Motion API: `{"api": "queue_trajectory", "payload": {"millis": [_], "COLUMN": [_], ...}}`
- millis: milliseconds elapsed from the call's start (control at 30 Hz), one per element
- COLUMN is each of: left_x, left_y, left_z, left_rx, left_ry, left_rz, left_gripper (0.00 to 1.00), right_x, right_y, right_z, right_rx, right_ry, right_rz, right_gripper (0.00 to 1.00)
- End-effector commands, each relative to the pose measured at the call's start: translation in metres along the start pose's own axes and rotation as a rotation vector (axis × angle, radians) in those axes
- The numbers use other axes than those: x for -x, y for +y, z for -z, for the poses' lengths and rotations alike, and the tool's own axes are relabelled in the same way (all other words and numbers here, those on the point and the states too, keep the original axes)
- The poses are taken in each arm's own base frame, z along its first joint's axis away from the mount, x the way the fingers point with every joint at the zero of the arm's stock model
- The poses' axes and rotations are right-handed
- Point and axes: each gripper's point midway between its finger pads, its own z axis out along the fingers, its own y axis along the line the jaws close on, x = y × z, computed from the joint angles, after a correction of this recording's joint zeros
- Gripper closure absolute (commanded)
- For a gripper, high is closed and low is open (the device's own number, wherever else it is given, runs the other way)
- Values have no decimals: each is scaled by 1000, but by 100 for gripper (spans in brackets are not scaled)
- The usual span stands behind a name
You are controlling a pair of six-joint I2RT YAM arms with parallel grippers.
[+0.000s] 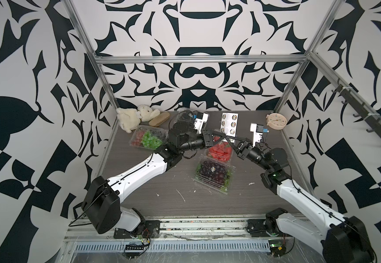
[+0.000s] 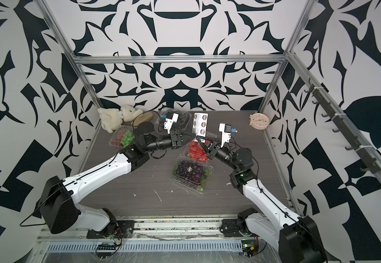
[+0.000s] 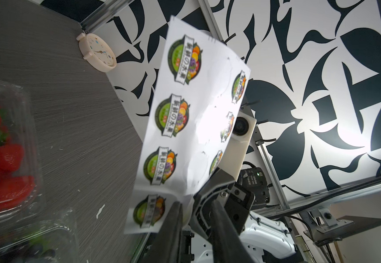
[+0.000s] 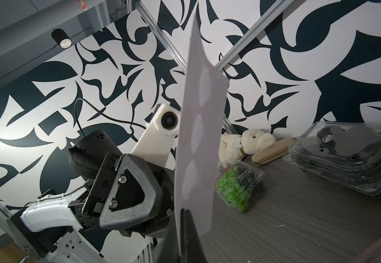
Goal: Label fruit boxes
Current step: Tear off the label from the label sticker.
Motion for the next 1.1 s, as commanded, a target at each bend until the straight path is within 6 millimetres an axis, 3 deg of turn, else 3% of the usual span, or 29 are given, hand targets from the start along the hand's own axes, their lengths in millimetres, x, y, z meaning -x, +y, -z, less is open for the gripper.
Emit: {"api": "queue_trajectory", "payload": {"millis": [0, 333, 467, 600, 800, 933, 1067], "left_x": [2, 2, 2, 3, 5, 6, 7], "left_y": [-2, -2, -1, 0, 0, -1, -1], "left_z": [-3, -4, -4, -4, 0, 5, 7], "left_rx": [4, 2, 8, 14, 31, 45, 55], "left_ry": [4, 5, 5, 1, -17, -32, -43], "left_rz": [-21, -23, -22, -24, -40, -53, -60], "left_gripper": [75, 90, 91, 100, 100, 100, 100], "right_x": [12, 14, 13, 14, 14, 14, 14], "right_y": [19, 21, 21, 22, 22, 22, 21], "right_z": [-2, -2, -1, -1, 2, 7, 10], "right_rx": [57, 61, 62, 66, 48, 22, -3], "right_ry": [-26, -29, -29, -28, -33, -41, -41], "right_rz": [45, 44, 42, 43, 64, 94, 107], "right_gripper": [100, 100, 100, 100, 99, 89, 87]}}
